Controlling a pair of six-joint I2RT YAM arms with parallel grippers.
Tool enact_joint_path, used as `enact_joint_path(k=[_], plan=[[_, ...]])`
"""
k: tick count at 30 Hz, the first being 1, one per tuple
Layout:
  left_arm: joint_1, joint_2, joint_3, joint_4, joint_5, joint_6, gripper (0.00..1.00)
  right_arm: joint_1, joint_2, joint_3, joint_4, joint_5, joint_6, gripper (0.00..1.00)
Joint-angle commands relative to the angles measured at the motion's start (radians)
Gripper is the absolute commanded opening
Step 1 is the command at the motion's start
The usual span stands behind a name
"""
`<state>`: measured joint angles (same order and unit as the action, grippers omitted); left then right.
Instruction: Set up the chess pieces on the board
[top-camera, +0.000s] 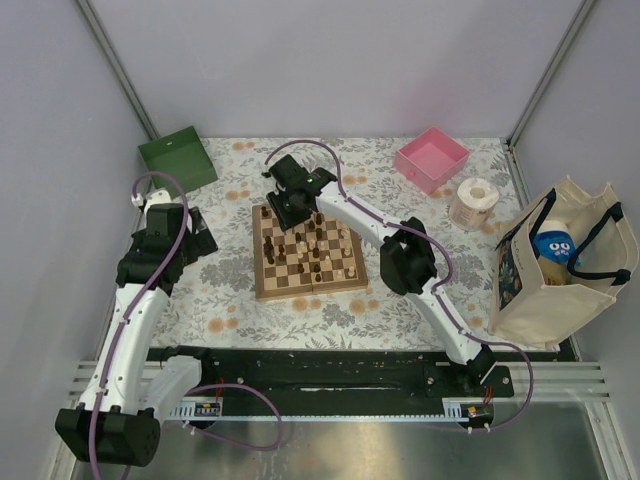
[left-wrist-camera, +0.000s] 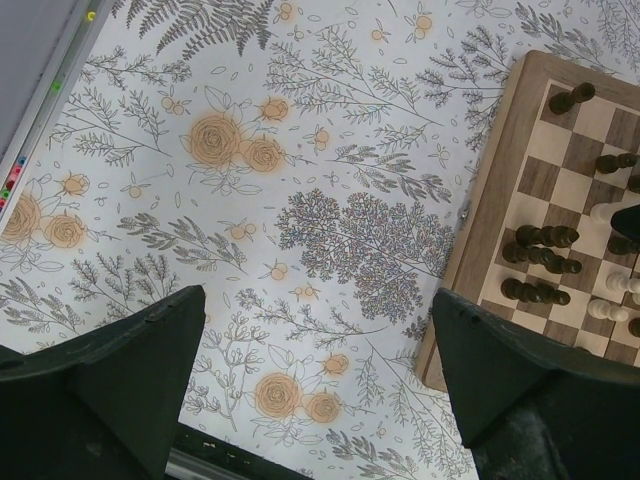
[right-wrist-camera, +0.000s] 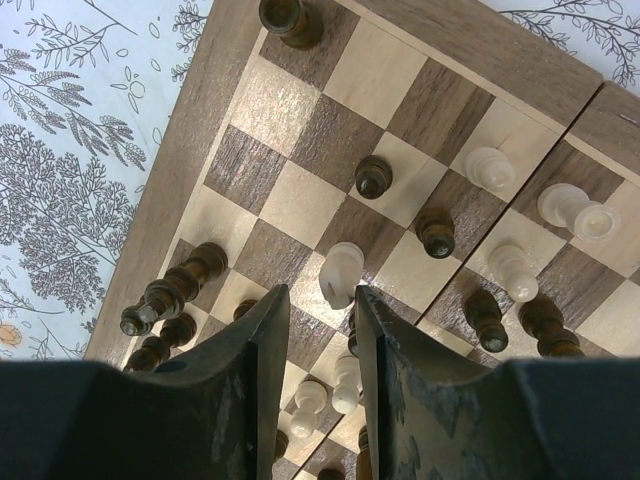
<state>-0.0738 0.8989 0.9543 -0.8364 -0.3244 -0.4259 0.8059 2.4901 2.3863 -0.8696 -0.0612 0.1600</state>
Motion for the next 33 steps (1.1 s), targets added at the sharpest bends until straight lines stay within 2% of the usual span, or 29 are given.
enact_joint_path(k=[1, 20, 22, 27, 29, 30, 33], plan=[[0.015, 0.001, -0.005, 0.043, 0.033, 0.007, 0.99, 0.007, 0.006, 0.059, -0.002, 0.029, -0.019, 0.41], [0.037, 0.000, -0.008, 0.054, 0.064, 0.010, 0.99, 0.007, 0.038, 0.074, -0.005, 0.040, -0.034, 0.39], [0.040, 0.000, -0.008, 0.056, 0.067, 0.012, 0.99, 0.007, 0.039, 0.077, -0.006, 0.040, -0.034, 0.35], [0.043, 0.001, -0.009, 0.056, 0.071, 0.012, 0.99, 0.006, 0.041, 0.077, -0.011, 0.038, -0.037, 0.35], [0.045, 0.001, -0.009, 0.056, 0.073, 0.012, 0.99, 0.007, 0.041, 0.077, -0.009, 0.037, -0.036, 0.28], [0.043, 0.001, -0.009, 0.056, 0.073, 0.012, 0.99, 0.007, 0.041, 0.080, -0.009, 0.037, -0.036, 0.28], [0.046, 0.002, -0.009, 0.057, 0.076, 0.012, 0.99, 0.007, 0.027, 0.085, -0.012, 0.028, -0.036, 0.15]])
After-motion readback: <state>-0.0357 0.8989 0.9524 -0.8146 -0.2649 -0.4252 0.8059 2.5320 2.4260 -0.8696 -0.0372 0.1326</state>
